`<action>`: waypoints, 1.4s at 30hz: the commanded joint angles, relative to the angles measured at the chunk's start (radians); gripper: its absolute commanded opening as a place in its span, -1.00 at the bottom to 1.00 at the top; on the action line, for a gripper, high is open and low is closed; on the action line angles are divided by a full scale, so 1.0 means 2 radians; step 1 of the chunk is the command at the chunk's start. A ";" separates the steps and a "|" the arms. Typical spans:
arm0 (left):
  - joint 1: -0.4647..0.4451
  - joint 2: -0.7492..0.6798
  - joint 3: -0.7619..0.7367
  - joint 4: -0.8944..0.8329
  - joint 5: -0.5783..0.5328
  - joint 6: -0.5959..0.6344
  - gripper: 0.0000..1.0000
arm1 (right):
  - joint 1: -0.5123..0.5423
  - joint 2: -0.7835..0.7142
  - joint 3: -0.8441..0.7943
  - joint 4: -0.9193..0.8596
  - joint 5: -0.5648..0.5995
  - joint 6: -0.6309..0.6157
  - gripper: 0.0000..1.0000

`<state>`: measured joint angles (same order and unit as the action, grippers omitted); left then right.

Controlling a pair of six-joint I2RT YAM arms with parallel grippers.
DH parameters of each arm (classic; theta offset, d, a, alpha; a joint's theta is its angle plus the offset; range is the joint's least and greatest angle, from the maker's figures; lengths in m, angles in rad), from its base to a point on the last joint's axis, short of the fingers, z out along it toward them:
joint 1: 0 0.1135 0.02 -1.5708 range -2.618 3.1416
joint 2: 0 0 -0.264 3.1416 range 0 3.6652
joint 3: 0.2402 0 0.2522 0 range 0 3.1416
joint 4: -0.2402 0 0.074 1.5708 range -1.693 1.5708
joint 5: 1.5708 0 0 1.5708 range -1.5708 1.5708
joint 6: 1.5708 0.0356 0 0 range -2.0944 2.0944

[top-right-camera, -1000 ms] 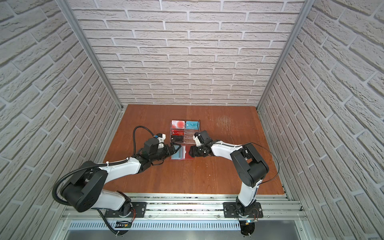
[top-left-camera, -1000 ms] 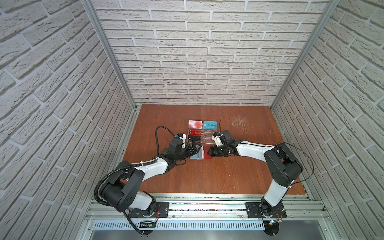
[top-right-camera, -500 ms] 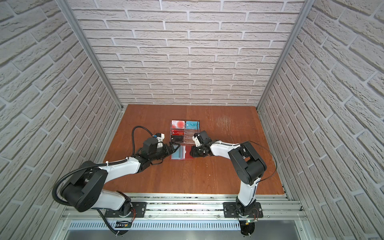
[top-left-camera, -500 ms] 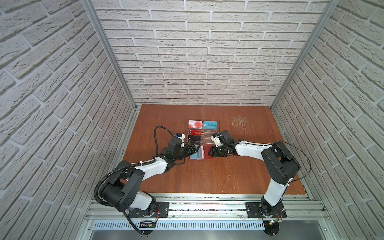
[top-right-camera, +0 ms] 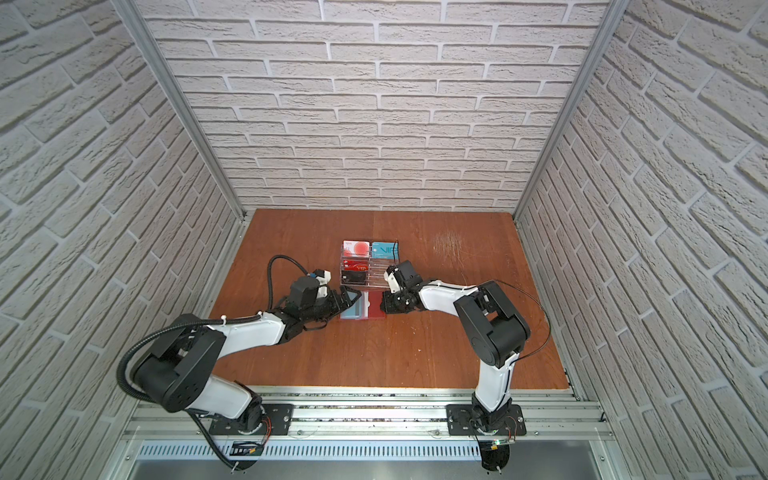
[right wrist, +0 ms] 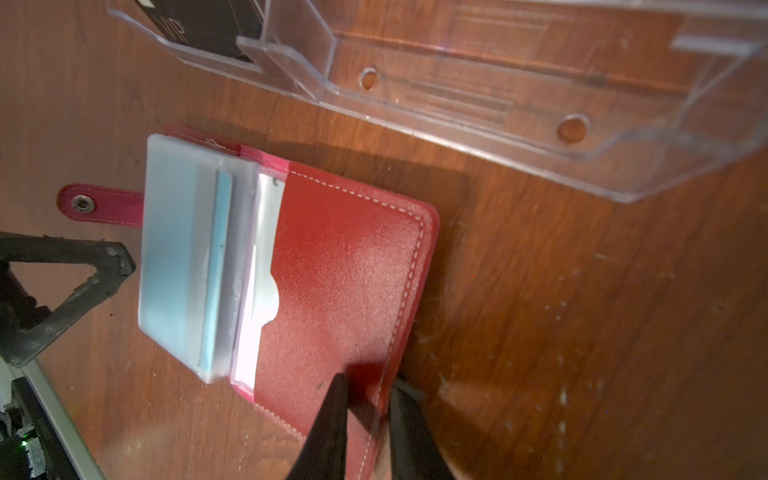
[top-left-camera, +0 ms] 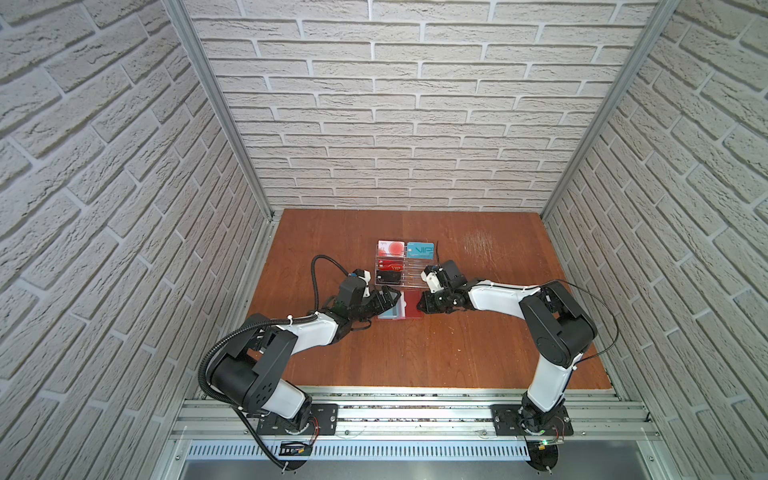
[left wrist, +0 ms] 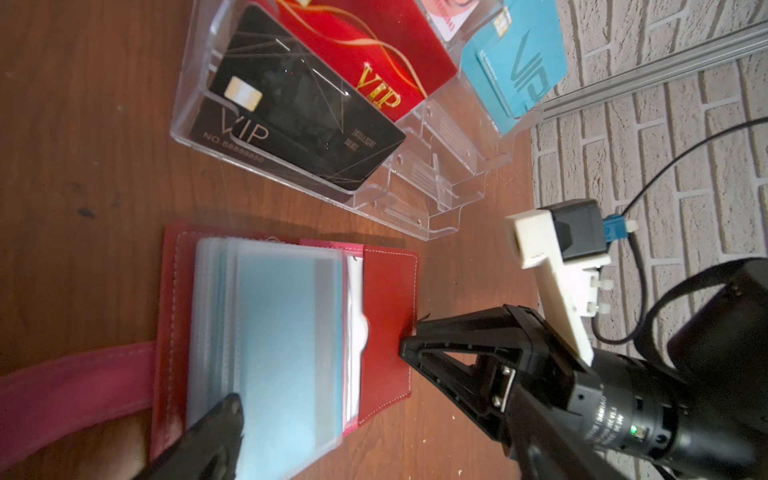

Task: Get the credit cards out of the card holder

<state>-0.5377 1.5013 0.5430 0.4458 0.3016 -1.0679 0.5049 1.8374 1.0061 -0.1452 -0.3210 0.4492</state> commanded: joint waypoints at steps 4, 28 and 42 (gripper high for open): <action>0.004 0.012 0.005 0.030 0.004 -0.004 0.96 | 0.000 0.006 0.011 0.007 -0.012 -0.004 -0.68; 0.006 -0.020 0.005 -0.019 -0.012 0.019 0.96 | 0.000 0.006 0.013 0.004 -0.014 -0.006 -0.74; 0.005 -0.002 0.010 -0.023 -0.010 0.026 0.96 | 0.000 0.008 0.015 0.002 -0.016 -0.007 -0.78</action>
<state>-0.5320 1.4818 0.5465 0.3878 0.2924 -1.0325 0.5037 1.8435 1.0119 -0.1490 -0.3363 0.4484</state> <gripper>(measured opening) 0.982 0.111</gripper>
